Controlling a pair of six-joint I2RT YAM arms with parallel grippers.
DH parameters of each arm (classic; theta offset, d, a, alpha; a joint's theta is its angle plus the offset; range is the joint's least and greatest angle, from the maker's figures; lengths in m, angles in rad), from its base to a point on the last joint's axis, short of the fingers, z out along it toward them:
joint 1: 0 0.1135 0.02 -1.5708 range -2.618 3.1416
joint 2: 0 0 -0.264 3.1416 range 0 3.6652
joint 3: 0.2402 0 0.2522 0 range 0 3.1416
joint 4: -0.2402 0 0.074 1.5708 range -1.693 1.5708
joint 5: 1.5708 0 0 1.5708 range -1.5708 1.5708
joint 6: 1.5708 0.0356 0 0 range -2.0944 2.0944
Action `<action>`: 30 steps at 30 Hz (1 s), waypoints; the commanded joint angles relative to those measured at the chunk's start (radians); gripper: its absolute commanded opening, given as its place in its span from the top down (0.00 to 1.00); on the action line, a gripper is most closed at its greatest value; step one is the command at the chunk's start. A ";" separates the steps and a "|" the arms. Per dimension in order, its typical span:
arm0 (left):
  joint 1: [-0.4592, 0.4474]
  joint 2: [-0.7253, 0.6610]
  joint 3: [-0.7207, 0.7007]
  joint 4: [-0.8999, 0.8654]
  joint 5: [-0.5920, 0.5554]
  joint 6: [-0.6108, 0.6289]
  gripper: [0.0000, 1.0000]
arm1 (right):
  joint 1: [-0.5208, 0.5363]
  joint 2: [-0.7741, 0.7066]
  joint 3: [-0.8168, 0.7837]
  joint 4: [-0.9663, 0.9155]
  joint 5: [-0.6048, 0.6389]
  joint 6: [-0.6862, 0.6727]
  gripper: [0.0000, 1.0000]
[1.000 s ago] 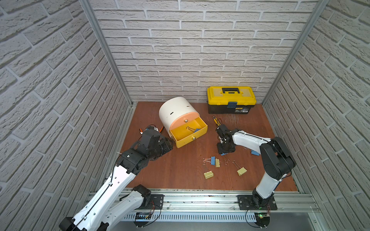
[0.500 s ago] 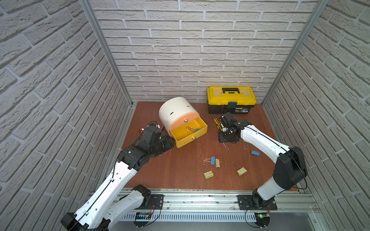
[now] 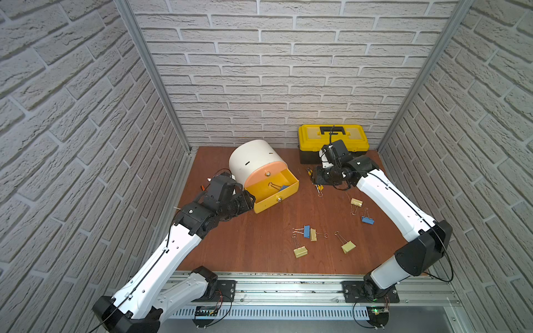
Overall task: Put the binder clips in the drawer according to color
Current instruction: Pick up the binder clip at the center of the board, then place the binder clip in the drawer.
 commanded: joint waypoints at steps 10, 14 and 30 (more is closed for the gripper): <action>0.008 0.058 0.019 0.105 0.076 0.014 0.44 | 0.094 0.096 0.153 0.120 -0.125 0.201 0.50; 0.010 0.101 0.026 0.175 0.105 0.007 0.44 | 0.132 0.142 0.206 0.144 -0.116 0.236 0.51; 0.014 0.206 0.102 0.272 0.121 0.017 0.43 | 0.180 0.169 0.090 0.468 -0.075 0.428 0.50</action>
